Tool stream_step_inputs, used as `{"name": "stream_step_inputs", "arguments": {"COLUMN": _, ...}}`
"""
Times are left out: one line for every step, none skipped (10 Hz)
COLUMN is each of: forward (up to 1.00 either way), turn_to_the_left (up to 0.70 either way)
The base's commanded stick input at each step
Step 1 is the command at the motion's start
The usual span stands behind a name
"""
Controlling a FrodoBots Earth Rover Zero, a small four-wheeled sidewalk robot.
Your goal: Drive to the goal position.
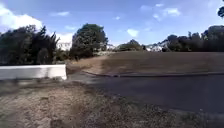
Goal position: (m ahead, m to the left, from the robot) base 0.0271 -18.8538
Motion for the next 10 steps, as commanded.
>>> {"name": "stream_step_inputs", "arguments": {"forward": 0.00, "turn_to_the_left": -0.45}}
{"name": "stream_step_inputs", "arguments": {"forward": 0.00, "turn_to_the_left": -0.45}}
{"name": "stream_step_inputs", "arguments": {"forward": 0.00, "turn_to_the_left": -0.45}}
{"name": "stream_step_inputs", "arguments": {"forward": 0.45, "turn_to_the_left": -0.27}}
{"name": "stream_step_inputs", "arguments": {"forward": 0.45, "turn_to_the_left": -0.27}}
{"name": "stream_step_inputs", "arguments": {"forward": 0.00, "turn_to_the_left": -0.45}}
{"name": "stream_step_inputs", "arguments": {"forward": 0.00, "turn_to_the_left": -0.45}}
{"name": "stream_step_inputs", "arguments": {"forward": 0.00, "turn_to_the_left": -0.45}}
{"name": "stream_step_inputs", "arguments": {"forward": 0.00, "turn_to_the_left": -0.45}}
{"name": "stream_step_inputs", "arguments": {"forward": 0.00, "turn_to_the_left": -0.45}}
